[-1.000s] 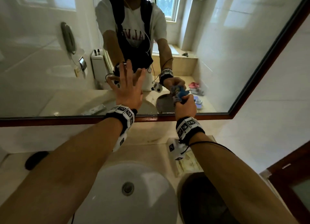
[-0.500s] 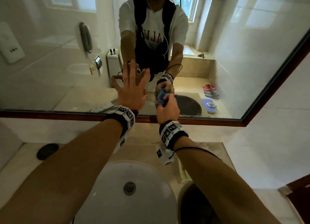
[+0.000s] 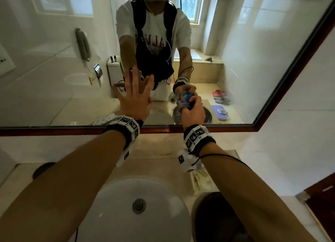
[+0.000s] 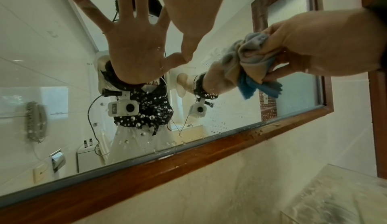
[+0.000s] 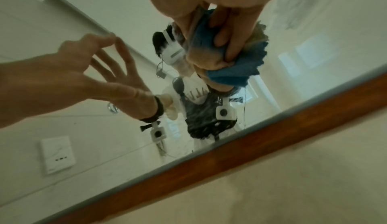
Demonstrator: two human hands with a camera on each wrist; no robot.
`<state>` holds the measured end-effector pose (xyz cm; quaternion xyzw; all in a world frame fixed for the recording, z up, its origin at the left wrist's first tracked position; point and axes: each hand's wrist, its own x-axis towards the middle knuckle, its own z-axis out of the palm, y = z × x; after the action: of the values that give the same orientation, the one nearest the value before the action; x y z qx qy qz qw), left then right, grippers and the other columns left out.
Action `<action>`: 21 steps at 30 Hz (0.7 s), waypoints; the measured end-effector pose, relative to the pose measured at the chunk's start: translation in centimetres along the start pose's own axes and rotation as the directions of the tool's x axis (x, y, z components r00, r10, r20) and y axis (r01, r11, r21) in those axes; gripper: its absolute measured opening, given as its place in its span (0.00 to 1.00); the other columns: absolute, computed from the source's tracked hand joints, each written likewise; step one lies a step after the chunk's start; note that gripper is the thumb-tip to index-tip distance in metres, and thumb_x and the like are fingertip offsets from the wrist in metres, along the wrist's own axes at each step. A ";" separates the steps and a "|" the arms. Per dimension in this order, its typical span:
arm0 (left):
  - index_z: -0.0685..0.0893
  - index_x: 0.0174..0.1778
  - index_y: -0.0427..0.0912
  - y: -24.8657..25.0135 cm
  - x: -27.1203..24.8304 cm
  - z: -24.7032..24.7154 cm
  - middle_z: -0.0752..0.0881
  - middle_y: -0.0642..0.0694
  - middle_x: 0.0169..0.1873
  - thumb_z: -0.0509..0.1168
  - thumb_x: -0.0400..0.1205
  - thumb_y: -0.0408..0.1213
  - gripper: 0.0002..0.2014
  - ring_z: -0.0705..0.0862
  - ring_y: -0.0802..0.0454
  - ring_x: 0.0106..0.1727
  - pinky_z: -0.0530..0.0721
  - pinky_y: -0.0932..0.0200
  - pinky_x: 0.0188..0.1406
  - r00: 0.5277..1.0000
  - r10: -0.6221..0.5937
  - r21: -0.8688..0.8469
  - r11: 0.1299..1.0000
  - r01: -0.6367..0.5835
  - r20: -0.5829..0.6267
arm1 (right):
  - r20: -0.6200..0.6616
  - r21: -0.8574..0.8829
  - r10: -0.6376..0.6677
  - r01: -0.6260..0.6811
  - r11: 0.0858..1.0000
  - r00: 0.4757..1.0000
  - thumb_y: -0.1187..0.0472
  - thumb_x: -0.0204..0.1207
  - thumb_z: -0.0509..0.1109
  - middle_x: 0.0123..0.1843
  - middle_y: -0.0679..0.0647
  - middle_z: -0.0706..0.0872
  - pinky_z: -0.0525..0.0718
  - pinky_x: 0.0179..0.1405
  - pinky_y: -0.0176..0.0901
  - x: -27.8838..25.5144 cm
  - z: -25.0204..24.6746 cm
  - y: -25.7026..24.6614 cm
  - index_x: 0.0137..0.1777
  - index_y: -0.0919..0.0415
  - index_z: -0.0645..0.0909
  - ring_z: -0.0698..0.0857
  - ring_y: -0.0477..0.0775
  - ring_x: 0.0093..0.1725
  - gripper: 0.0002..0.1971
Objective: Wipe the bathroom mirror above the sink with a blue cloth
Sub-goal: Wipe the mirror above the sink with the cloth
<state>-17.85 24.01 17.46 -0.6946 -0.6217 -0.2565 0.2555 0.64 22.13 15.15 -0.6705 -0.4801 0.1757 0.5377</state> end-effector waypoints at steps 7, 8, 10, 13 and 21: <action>0.46 0.84 0.59 0.0 0.0 0.2 0.46 0.35 0.84 0.69 0.75 0.56 0.47 0.44 0.33 0.83 0.58 0.17 0.68 1.000 -0.003 -0.008 1.000 0.003 0.005 | -0.300 0.028 0.024 -0.016 0.999 0.954 0.66 0.75 0.65 0.60 0.54 0.80 0.70 0.48 0.30 4.4 -6.5 -0.1 0.63 0.59 0.76 0.80 0.53 0.52 0.16; 0.46 0.84 0.59 0.0 0.0 0.2 0.45 0.35 0.83 0.70 0.74 0.56 0.48 0.44 0.33 0.83 0.57 0.17 0.68 1.000 0.001 -0.013 1.000 -0.001 0.005 | -0.345 0.015 0.016 -0.011 1.000 0.939 0.65 0.76 0.64 0.61 0.56 0.80 0.71 0.49 0.32 5.2 -7.5 -0.3 0.64 0.59 0.76 0.81 0.56 0.54 0.16; 0.47 0.84 0.59 0.0 0.1 0.2 0.44 0.35 0.83 0.70 0.74 0.56 0.48 0.44 0.33 0.83 0.57 0.17 0.68 1.000 0.004 -0.022 1.000 -0.004 0.015 | -0.428 -0.004 0.014 -0.017 1.000 0.904 0.62 0.77 0.63 0.63 0.59 0.78 0.76 0.53 0.39 6.7 -9.1 -0.8 0.65 0.57 0.76 0.83 0.60 0.57 0.16; 0.46 0.84 0.59 0.0 0.1 0.2 0.45 0.34 0.83 0.70 0.74 0.56 0.49 0.44 0.33 0.83 0.58 0.16 0.66 1.000 0.007 -0.020 1.000 -0.007 0.018 | -0.482 -0.015 -0.011 0.004 1.000 0.876 0.57 0.80 0.61 0.63 0.59 0.78 0.76 0.54 0.39 7.8 -10.3 -1.3 0.66 0.57 0.77 0.83 0.60 0.57 0.15; 0.45 0.84 0.59 -0.3 0.1 0.0 0.44 0.35 0.84 0.67 0.75 0.55 0.46 0.44 0.33 0.83 0.60 0.19 0.66 1.000 0.024 -0.038 0.999 -0.024 0.013 | -0.343 -0.071 0.022 -0.050 0.996 0.939 0.65 0.70 0.61 0.59 0.60 0.78 0.75 0.46 0.44 4.3 -6.8 0.1 0.57 0.55 0.76 0.82 0.66 0.51 0.16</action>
<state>-18.17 24.14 17.53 -0.7084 -0.6100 -0.2604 0.2411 7.84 21.92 18.73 -0.7202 -0.3737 0.0473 0.5826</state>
